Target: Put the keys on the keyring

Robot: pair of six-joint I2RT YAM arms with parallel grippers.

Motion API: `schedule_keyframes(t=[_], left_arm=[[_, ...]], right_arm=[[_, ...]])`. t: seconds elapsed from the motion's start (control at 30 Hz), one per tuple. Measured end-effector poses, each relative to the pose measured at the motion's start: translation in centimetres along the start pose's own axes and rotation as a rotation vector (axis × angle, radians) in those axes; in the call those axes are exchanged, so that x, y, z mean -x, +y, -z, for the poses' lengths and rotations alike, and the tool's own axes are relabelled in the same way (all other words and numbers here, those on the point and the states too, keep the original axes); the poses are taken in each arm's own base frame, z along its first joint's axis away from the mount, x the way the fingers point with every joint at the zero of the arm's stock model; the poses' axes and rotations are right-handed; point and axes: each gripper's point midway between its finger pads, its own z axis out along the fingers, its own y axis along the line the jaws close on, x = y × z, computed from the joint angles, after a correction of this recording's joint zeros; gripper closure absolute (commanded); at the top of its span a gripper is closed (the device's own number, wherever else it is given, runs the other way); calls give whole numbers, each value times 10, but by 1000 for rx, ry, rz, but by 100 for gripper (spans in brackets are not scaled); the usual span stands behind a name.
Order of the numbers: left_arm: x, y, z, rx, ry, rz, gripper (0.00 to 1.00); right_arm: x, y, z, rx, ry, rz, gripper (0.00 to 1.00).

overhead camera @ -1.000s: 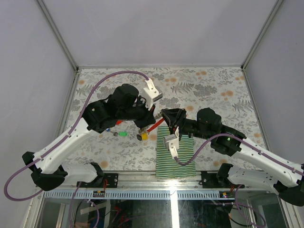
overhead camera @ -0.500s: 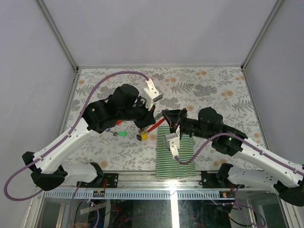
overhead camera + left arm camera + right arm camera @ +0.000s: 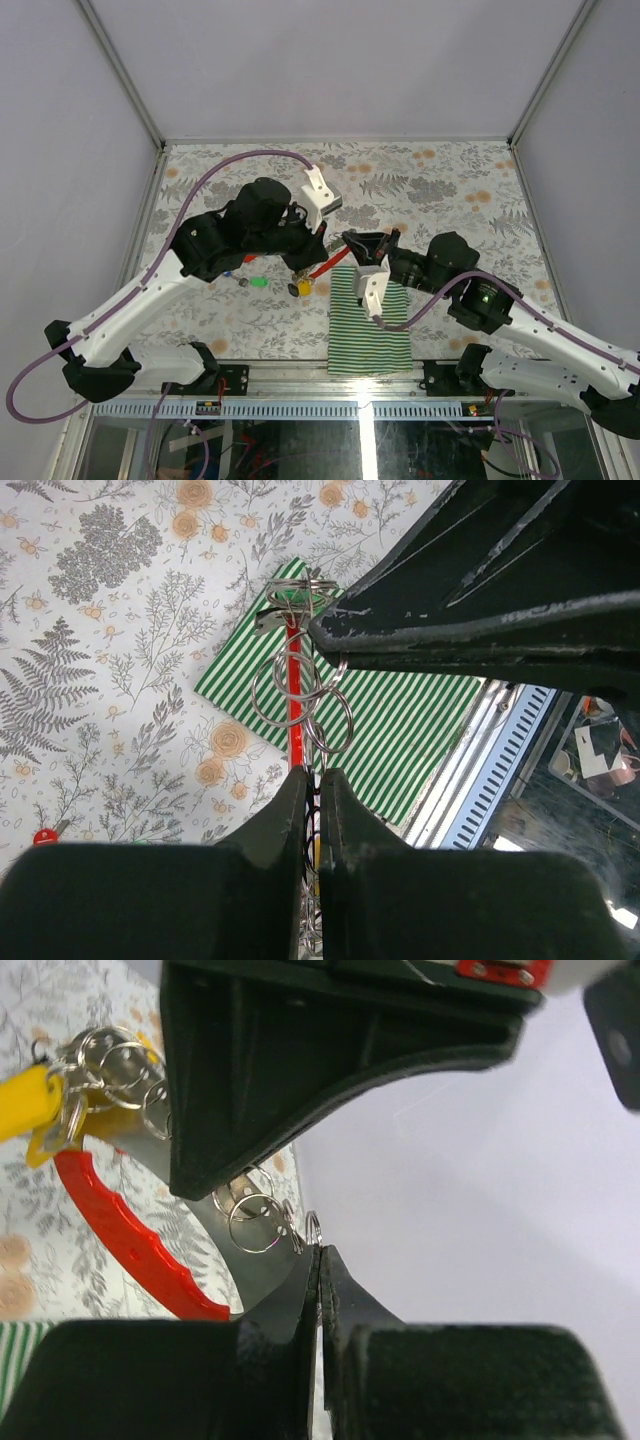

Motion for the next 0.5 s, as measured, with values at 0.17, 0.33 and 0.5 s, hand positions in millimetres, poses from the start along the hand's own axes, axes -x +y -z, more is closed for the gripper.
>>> schedule_keyframes(t=[0.17, 0.33, 0.5], left_arm=[[8, 0, 8, 14, -46, 3, 100], [20, -2, 22, 24, -122, 7, 99], [29, -4, 28, 23, -168, 10, 96]], right_arm=[[5, -10, 0, -110, -37, -199, 100], [13, -29, 1, -247, -107, -421, 100], [16, -41, 3, -355, -170, -626, 100]])
